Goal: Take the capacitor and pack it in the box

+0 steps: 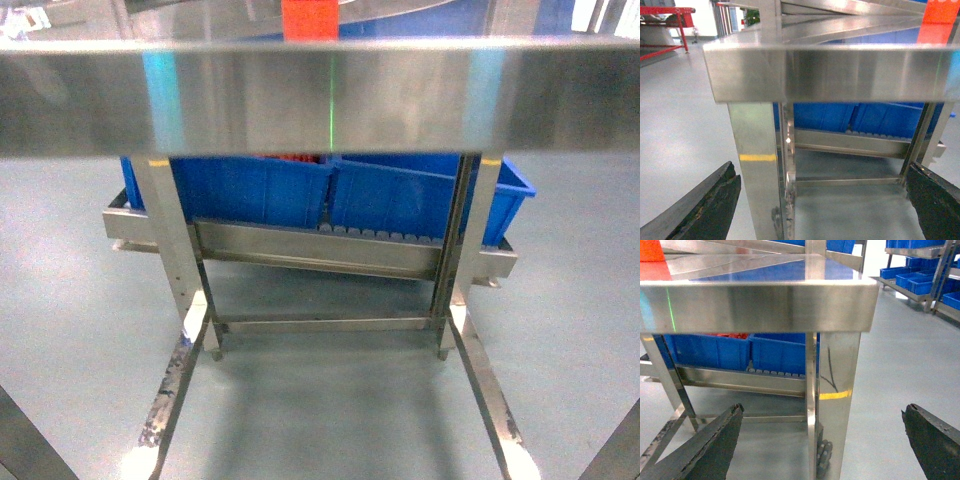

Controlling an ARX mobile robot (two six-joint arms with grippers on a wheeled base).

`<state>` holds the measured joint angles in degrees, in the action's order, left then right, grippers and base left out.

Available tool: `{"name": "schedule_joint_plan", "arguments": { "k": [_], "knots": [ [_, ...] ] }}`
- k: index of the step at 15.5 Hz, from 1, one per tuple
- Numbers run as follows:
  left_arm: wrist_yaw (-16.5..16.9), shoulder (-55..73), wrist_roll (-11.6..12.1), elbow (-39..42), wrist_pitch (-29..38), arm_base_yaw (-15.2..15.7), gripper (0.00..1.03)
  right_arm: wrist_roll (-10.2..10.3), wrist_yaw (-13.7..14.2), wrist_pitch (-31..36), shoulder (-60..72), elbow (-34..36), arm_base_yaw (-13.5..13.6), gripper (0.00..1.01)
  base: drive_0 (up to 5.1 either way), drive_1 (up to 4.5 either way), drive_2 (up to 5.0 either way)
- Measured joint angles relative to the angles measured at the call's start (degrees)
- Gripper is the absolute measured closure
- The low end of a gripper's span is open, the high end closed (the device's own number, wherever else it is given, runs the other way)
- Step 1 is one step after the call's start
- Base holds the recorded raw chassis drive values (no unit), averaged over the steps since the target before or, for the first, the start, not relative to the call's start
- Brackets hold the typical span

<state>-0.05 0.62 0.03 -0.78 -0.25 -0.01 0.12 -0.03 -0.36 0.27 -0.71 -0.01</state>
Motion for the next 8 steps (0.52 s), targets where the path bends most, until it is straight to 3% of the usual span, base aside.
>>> {"name": "schedule_joint_plan", "arguments": {
  "k": [8],
  "knots": [
    [0.1, 0.0, 0.0, 0.0, 0.0, 0.0, 0.05, 0.0, 0.0, 0.1, 0.0, 0.0, 0.0, 0.03, 0.0, 0.00, 0.0]
  ]
}}
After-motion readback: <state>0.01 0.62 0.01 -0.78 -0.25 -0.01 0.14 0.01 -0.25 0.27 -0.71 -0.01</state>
